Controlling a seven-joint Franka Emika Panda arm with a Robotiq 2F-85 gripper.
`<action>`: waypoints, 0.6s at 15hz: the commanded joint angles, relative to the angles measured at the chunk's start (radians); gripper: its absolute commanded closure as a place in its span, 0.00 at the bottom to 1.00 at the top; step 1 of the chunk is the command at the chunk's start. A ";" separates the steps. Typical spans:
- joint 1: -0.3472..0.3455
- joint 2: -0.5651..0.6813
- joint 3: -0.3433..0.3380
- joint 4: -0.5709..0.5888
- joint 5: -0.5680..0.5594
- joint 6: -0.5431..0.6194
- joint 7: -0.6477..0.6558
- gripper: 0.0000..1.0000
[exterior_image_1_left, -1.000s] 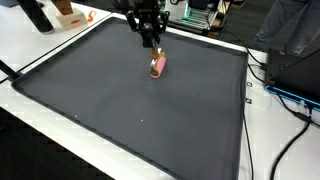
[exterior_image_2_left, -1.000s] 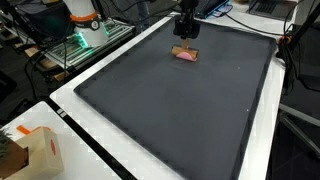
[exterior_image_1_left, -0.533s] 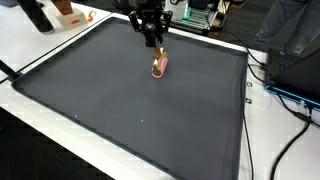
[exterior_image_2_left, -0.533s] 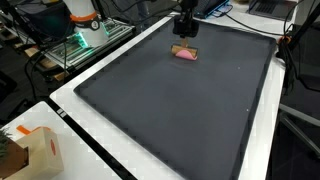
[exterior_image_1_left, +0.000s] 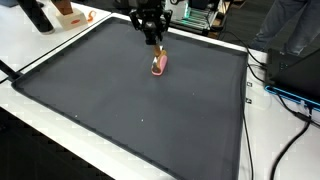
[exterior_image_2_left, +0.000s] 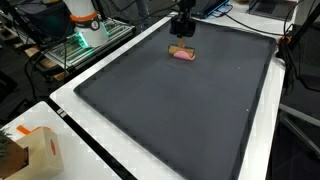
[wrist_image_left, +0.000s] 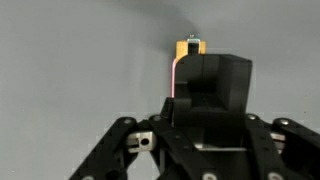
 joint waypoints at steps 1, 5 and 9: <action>-0.002 -0.032 -0.015 -0.062 -0.071 -0.098 0.026 0.76; -0.006 -0.049 -0.022 -0.071 -0.105 -0.148 0.025 0.76; -0.012 -0.048 -0.018 -0.092 -0.065 -0.116 -0.010 0.76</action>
